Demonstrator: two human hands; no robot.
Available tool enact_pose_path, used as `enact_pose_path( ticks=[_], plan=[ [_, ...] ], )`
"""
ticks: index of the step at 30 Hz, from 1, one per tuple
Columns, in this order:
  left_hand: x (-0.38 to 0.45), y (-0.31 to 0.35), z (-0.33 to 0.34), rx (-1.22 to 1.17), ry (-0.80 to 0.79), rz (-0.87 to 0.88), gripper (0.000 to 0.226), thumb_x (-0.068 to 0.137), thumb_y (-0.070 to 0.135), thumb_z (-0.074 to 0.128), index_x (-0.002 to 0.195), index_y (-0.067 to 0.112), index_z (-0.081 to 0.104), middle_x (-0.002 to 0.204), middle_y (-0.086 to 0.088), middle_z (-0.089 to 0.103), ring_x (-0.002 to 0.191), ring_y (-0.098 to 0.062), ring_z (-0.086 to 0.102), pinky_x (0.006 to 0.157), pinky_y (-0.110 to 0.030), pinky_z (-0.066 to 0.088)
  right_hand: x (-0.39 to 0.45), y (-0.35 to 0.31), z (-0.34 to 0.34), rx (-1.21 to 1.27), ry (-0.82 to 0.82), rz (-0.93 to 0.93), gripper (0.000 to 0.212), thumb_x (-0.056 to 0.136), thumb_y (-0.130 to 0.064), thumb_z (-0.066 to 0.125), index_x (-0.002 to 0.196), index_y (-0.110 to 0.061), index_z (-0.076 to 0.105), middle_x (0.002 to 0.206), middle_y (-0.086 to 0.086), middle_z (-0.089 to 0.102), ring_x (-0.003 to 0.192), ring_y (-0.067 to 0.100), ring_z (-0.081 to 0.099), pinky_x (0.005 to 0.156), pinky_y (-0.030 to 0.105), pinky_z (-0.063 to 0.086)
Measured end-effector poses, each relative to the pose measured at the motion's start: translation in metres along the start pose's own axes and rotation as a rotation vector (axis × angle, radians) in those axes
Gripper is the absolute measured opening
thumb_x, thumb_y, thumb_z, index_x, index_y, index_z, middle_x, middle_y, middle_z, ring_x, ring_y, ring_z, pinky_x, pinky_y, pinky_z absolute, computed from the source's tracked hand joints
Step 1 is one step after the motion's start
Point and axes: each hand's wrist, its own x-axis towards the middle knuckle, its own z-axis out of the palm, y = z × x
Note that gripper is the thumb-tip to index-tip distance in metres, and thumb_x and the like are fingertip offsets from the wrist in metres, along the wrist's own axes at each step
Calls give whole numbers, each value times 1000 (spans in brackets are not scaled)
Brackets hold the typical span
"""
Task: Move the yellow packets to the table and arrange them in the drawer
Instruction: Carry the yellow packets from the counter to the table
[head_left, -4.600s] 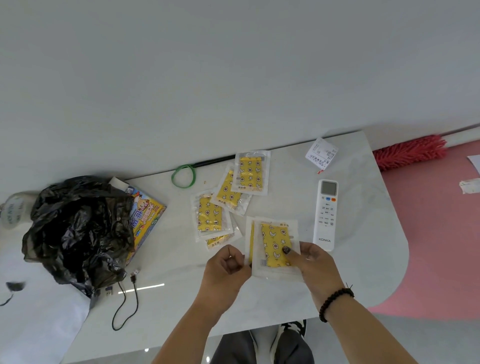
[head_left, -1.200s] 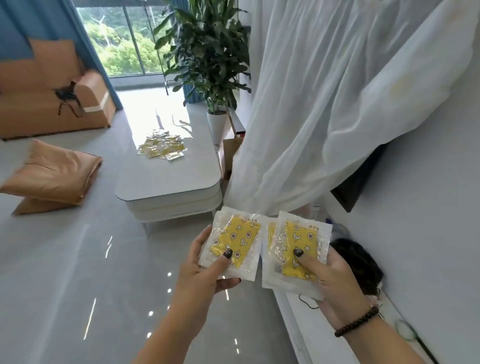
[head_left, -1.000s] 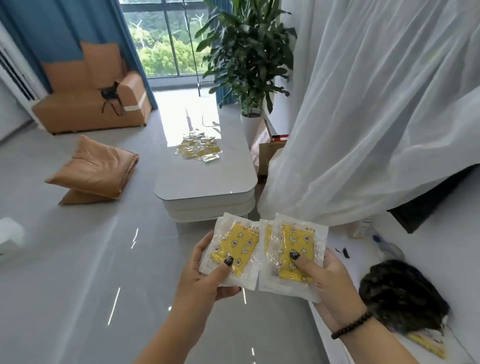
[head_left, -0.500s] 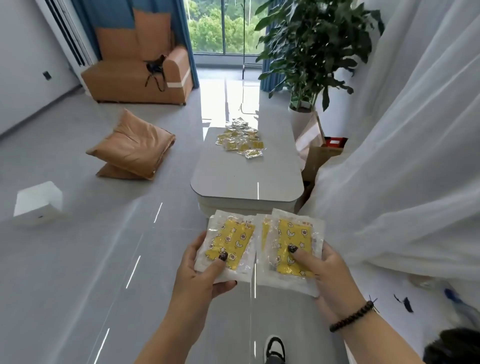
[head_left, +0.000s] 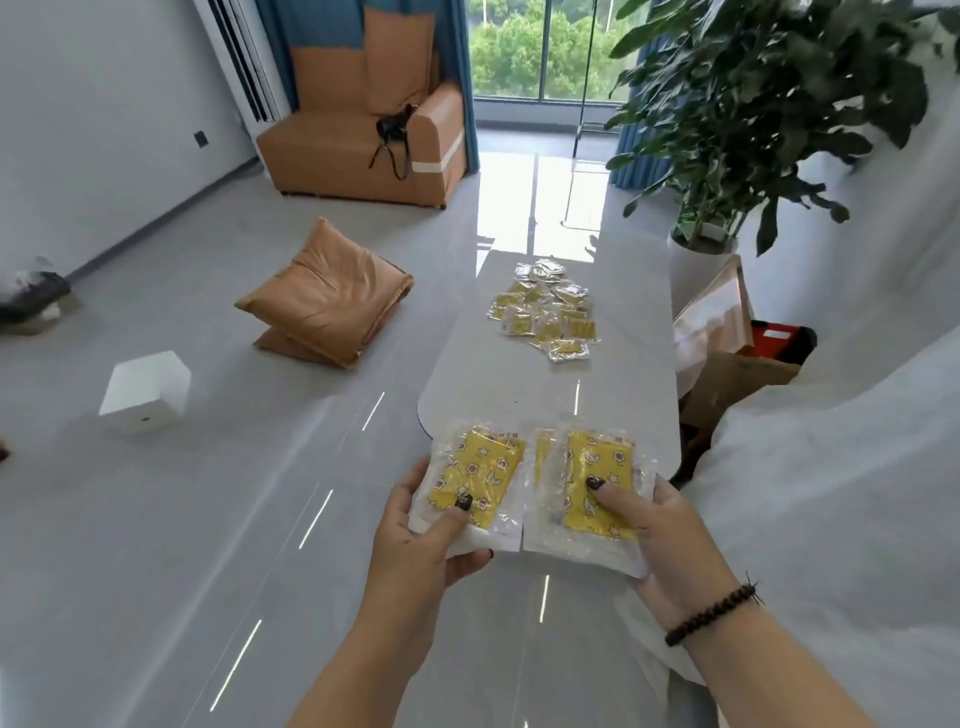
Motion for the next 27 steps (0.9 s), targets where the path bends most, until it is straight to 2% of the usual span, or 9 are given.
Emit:
enact_pose_path(
  ticks=[5, 9, 14, 19, 23, 27],
  plan=[
    [57, 25, 9, -21, 26, 1, 51, 89, -2, 59, 127, 32, 56, 115, -7, 67, 91, -25, 68, 57, -31, 57, 54, -15, 23, -41, 7, 16, 26, 83, 2, 62, 108, -4, 63, 102, 15, 72, 101, 35, 66, 92, 49, 50],
    [121, 53, 10, -54, 1, -10, 52, 88, -4, 59, 127, 31, 56, 114, -9, 68, 85, -24, 67, 55, -30, 57, 108, -33, 44, -56, 52, 5, 25, 83, 2, 63, 107, -4, 63, 101, 16, 72, 99, 36, 66, 89, 47, 52],
    [221, 87, 19, -58, -57, -19, 55, 87, -7, 59, 124, 33, 54, 112, -9, 67, 84, -24, 68, 56, -27, 57, 188, -62, 76, -48, 125, -33, 29, 81, 0, 64, 110, -4, 63, 105, 16, 71, 106, 36, 64, 98, 51, 46],
    [313, 121, 41, -6, -113, -41, 54, 86, -5, 62, 128, 29, 53, 114, -10, 67, 91, -25, 68, 59, -28, 58, 257, -93, 101, 24, 128, -55, 31, 83, 2, 60, 114, -2, 60, 107, 19, 70, 104, 38, 64, 88, 48, 52],
    [370, 132, 67, 59, -125, -73, 42, 87, -1, 62, 126, 12, 55, 108, -10, 70, 90, -21, 68, 70, -27, 55, 296, -109, 105, 39, 168, -62, 29, 84, 3, 60, 112, -3, 61, 105, 17, 71, 100, 37, 65, 87, 49, 52],
    [424, 136, 97, 61, -110, -120, 29, 89, -2, 59, 116, 9, 59, 103, -12, 68, 87, -21, 65, 72, -30, 51, 349, -129, 95, 52, 208, -19, 26, 86, 5, 57, 110, -3, 61, 104, 18, 71, 98, 36, 65, 82, 46, 53]
  ],
)
